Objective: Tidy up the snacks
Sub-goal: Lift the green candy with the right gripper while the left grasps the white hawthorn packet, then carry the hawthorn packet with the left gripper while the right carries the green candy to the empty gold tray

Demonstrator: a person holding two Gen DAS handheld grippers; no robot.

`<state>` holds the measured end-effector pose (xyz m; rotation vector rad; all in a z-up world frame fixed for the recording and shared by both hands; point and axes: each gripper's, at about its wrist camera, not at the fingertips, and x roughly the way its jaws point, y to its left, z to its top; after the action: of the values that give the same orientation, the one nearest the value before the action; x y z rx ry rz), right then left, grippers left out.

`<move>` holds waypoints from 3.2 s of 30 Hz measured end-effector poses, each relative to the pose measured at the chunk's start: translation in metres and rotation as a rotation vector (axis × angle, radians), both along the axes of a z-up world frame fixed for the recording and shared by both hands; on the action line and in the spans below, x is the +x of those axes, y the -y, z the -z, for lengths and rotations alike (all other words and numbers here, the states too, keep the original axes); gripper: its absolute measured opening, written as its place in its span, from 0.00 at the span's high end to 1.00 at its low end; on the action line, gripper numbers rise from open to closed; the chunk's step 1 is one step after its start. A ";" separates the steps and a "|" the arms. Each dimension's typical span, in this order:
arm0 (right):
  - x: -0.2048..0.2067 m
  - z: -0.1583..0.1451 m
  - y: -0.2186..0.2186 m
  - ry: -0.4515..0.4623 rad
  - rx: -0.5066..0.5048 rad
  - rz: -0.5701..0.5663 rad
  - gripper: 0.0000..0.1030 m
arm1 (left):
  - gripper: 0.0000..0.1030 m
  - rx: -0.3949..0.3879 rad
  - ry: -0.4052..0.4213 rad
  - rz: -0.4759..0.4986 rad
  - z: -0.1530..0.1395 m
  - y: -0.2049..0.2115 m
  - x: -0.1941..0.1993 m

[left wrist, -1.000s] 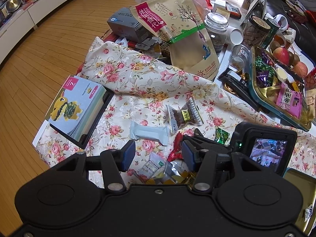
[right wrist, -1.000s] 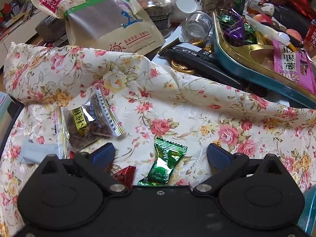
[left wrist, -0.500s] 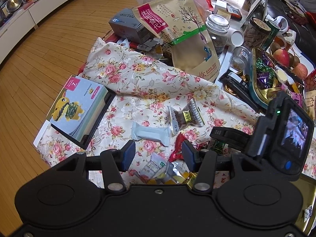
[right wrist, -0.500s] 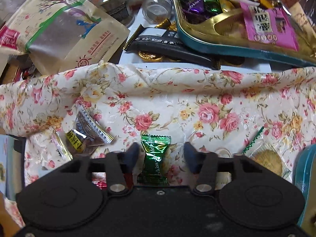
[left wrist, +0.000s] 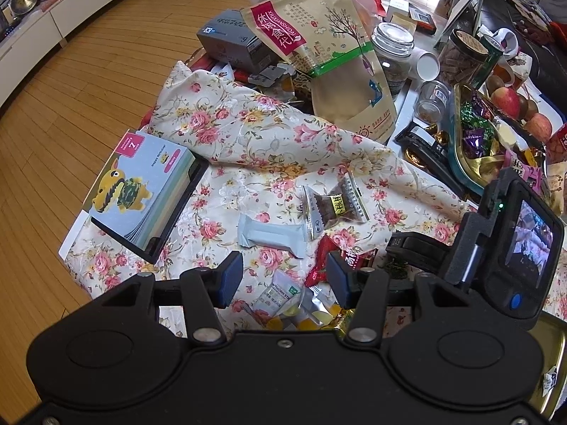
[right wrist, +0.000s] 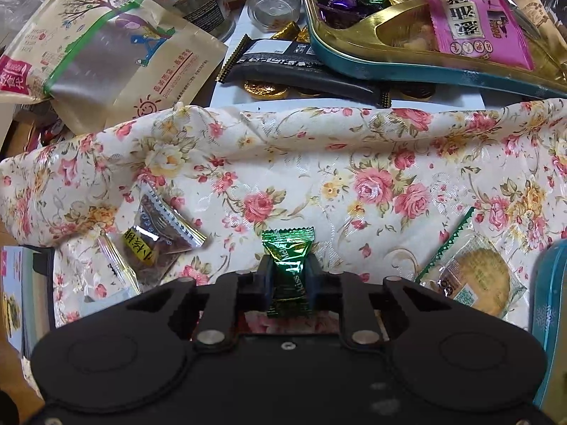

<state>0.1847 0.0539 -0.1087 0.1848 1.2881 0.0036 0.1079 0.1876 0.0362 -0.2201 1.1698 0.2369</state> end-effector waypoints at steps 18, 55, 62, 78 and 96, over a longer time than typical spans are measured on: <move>-0.046 -0.097 0.027 0.040 0.424 -0.179 0.82 | 0.44 0.024 0.053 0.032 -0.009 0.000 -0.005; -0.133 -0.111 0.111 -0.001 0.279 -0.097 0.82 | 0.49 0.036 -0.162 0.196 0.101 0.004 0.002; -0.133 -0.114 0.110 0.002 0.281 -0.107 0.82 | 0.50 0.106 -0.156 0.240 0.119 0.017 0.001; -0.130 -0.128 0.130 0.060 0.258 -0.046 0.82 | 0.75 0.000 -0.100 0.115 0.075 0.011 -0.001; -0.123 -0.159 0.234 0.218 0.113 0.250 0.82 | 0.75 -0.122 0.077 0.392 -0.014 0.140 -0.025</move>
<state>0.0613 -0.1799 0.0499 0.4303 1.0416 -0.1150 0.0829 0.0472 0.0498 -0.1017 1.1271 -0.1863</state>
